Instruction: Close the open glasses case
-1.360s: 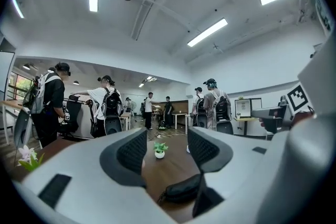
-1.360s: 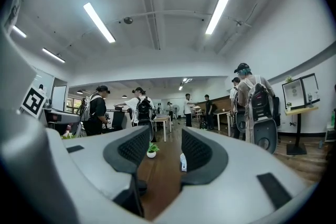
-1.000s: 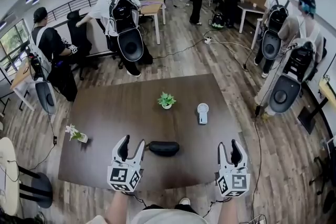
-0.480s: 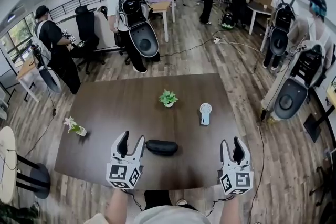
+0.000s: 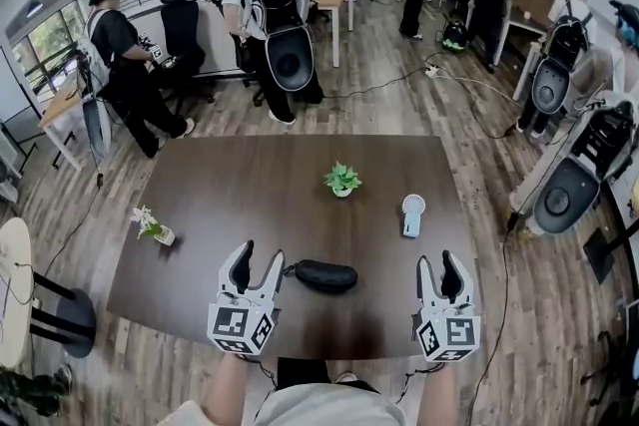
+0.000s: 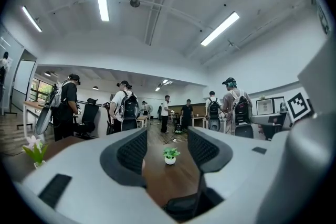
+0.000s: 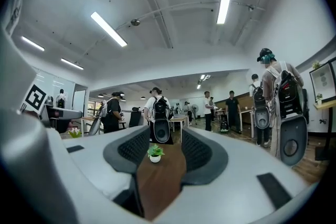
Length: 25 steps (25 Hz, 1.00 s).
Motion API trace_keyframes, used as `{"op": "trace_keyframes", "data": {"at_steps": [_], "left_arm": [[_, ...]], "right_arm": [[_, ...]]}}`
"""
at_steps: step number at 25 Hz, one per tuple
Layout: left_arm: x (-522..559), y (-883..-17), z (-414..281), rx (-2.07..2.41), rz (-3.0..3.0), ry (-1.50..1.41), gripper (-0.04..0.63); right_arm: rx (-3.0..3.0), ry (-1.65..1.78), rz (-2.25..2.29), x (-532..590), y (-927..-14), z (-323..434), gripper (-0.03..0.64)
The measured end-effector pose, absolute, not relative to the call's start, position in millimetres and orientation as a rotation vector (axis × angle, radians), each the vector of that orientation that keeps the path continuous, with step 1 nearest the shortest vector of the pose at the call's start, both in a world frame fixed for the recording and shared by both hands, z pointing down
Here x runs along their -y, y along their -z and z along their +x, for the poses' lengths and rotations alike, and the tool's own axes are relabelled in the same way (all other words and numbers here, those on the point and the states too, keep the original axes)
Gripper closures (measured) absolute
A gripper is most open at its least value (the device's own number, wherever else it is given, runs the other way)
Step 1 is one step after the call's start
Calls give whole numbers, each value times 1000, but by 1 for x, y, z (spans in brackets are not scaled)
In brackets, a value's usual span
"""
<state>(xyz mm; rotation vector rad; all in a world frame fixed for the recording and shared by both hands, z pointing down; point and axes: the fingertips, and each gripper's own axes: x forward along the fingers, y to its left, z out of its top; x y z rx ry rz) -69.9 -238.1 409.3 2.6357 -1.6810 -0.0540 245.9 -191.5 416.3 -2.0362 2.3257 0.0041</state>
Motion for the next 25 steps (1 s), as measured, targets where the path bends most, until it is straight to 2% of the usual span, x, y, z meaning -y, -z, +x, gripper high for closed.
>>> {"op": "trace_keyframes", "data": {"at_steps": [10, 18, 25], "left_arm": [[232, -461, -107, 1719, 2543, -49, 351], [218, -512, -115, 1666, 2467, -118, 354], [205, -543, -126, 1665, 2377, -140, 356]], "right_arm": [[-2547, 29, -1974, 222, -449, 189, 422], [-2965, 17, -1775, 234, -509, 109, 417], [-3452, -244, -1577, 223, -586, 52, 382]]}}
